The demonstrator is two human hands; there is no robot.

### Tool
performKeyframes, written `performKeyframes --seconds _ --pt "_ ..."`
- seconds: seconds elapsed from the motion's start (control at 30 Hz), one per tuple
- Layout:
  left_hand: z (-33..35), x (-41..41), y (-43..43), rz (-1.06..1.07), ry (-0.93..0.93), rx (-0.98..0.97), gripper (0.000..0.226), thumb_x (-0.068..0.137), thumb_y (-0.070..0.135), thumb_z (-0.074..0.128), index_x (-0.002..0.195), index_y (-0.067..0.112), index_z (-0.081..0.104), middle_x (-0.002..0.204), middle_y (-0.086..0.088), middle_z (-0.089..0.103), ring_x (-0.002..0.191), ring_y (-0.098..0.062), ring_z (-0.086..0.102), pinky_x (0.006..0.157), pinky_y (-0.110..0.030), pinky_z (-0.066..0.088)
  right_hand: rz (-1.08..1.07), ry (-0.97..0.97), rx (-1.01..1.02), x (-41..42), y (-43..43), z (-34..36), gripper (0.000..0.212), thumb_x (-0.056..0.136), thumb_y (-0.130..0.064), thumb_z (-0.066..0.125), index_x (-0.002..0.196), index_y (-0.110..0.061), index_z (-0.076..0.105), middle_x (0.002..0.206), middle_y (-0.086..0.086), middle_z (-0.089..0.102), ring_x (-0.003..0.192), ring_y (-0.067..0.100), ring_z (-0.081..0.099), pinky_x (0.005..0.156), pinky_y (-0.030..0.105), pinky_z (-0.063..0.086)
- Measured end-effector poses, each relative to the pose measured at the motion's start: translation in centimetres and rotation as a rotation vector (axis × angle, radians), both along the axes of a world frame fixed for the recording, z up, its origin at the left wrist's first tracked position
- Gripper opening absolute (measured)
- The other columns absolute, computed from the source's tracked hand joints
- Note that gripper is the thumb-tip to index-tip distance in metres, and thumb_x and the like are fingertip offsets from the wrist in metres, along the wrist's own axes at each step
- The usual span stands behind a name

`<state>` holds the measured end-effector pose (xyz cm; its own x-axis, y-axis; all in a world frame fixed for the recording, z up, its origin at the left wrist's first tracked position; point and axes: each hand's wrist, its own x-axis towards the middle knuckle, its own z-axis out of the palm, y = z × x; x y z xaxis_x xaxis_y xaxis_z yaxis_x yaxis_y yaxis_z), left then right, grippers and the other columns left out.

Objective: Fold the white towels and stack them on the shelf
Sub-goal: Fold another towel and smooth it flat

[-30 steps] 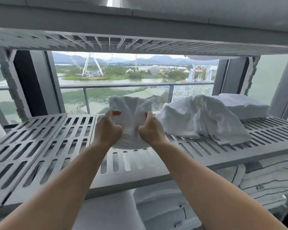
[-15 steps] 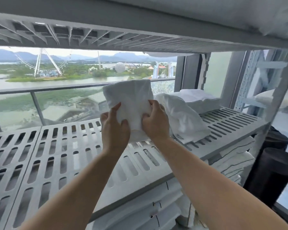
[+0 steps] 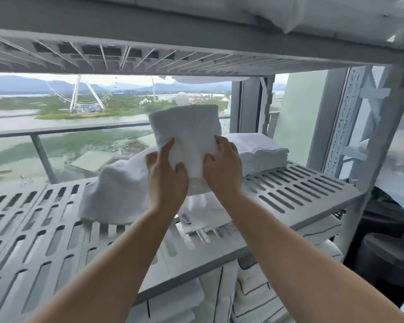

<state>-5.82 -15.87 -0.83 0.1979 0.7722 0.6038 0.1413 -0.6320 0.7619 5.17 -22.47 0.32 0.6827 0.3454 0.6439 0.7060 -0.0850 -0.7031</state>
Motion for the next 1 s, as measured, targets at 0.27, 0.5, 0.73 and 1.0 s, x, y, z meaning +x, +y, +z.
performKeyframes --seconds 0.27,0.5,0.73,1.0 --pt "1.6 7.0 1.5 0.014 0.041 0.091 0.061 0.087 0.019 0.054 0.144 0.041 0.045 0.118 0.004 0.04 0.096 -0.014 0.046 0.085 -0.029 0.04 0.013 0.046 0.041 7.7 1.3 1.1 0.048 0.081 -0.021 0.054 0.129 -0.027 0.053 0.12 -0.004 0.058 0.089 0.009 0.046 0.078 0.027 0.036" --pt "4.0 11.5 4.4 -0.055 -0.004 0.106 0.062 0.086 0.013 0.057 0.143 0.035 0.05 0.118 0.002 0.043 0.088 -0.013 0.046 0.084 -0.022 0.036 -0.035 0.01 0.005 11.8 2.9 3.8 0.046 0.081 -0.017 0.057 0.127 -0.021 0.056 0.117 0.001 0.061 0.093 0.015 0.053 0.079 0.026 0.039" --pt "6.4 12.8 7.0 -0.051 0.041 0.103 0.063 0.085 0.014 0.059 0.144 0.035 0.049 0.12 -0.001 0.046 0.089 -0.014 0.047 0.084 -0.021 0.036 -0.025 0.025 0.037 13.8 5.9 5.7 0.045 0.078 -0.014 0.055 0.122 -0.02 0.059 0.116 0.001 0.065 0.103 0.023 0.059 0.081 0.029 0.044" --pt "8.1 13.6 9.6 0.027 0.099 0.098 0.066 0.085 0.008 0.058 0.145 0.034 0.049 0.119 0.0 0.042 0.092 -0.019 0.049 0.089 -0.027 0.043 0.12 0.055 0.067 16.5 9.4 6.4 0.046 0.079 -0.013 0.057 0.124 -0.021 0.06 0.118 0.0 0.066 0.107 0.022 0.059 0.08 0.026 0.039"
